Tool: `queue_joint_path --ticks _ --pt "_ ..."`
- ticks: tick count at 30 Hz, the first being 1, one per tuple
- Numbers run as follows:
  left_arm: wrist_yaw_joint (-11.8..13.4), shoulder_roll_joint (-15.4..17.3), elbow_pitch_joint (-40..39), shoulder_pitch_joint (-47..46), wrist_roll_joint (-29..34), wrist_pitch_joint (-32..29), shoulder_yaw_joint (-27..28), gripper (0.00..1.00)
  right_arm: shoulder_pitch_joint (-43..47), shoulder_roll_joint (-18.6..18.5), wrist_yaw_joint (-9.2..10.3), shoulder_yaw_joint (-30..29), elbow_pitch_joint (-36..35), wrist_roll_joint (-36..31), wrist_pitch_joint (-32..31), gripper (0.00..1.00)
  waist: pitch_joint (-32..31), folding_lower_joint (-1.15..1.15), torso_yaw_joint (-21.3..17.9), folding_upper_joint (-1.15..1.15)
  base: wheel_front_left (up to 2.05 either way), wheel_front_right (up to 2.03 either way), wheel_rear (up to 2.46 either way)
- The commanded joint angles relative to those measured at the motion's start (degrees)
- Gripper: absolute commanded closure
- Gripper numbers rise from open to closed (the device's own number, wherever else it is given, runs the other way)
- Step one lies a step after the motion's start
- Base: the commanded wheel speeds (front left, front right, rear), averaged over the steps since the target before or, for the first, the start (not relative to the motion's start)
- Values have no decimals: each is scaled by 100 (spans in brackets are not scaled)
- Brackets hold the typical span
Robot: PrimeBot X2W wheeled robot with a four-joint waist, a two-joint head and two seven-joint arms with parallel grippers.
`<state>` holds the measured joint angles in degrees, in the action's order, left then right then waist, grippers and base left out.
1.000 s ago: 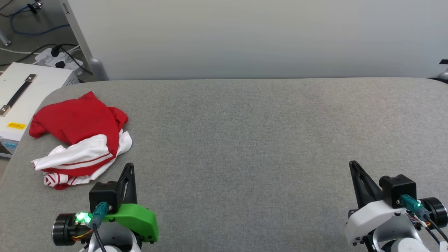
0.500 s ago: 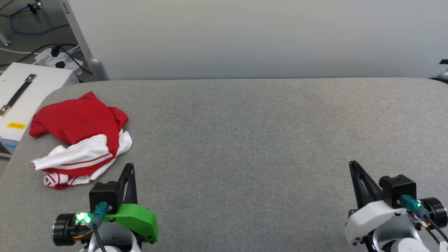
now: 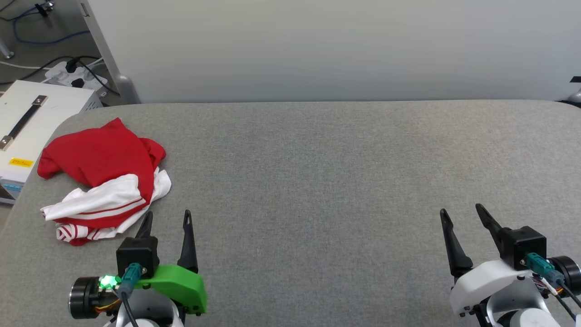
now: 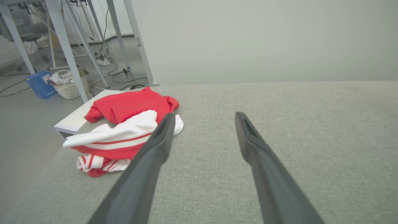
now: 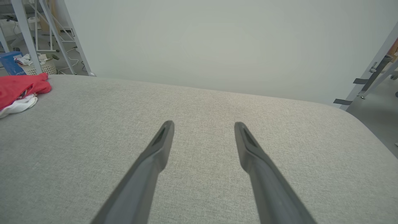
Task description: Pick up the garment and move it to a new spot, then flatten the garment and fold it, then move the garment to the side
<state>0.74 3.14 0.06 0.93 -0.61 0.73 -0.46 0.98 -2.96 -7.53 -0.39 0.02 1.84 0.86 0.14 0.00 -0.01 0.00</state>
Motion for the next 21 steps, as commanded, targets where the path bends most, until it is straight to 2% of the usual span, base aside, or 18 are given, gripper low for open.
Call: queue_joint_path --ticks 1,21 --pt "45 -2 -25 -25 -44 64 -18 0 -10 1 0 -32 -67 72 70 0 1 0 0 0 0 0 0" --pt "117 -7 -63 -40 -160 303 -123 0 64 2 1 -48 -226 466 306 0 14 0 -7 0 0 0 0"
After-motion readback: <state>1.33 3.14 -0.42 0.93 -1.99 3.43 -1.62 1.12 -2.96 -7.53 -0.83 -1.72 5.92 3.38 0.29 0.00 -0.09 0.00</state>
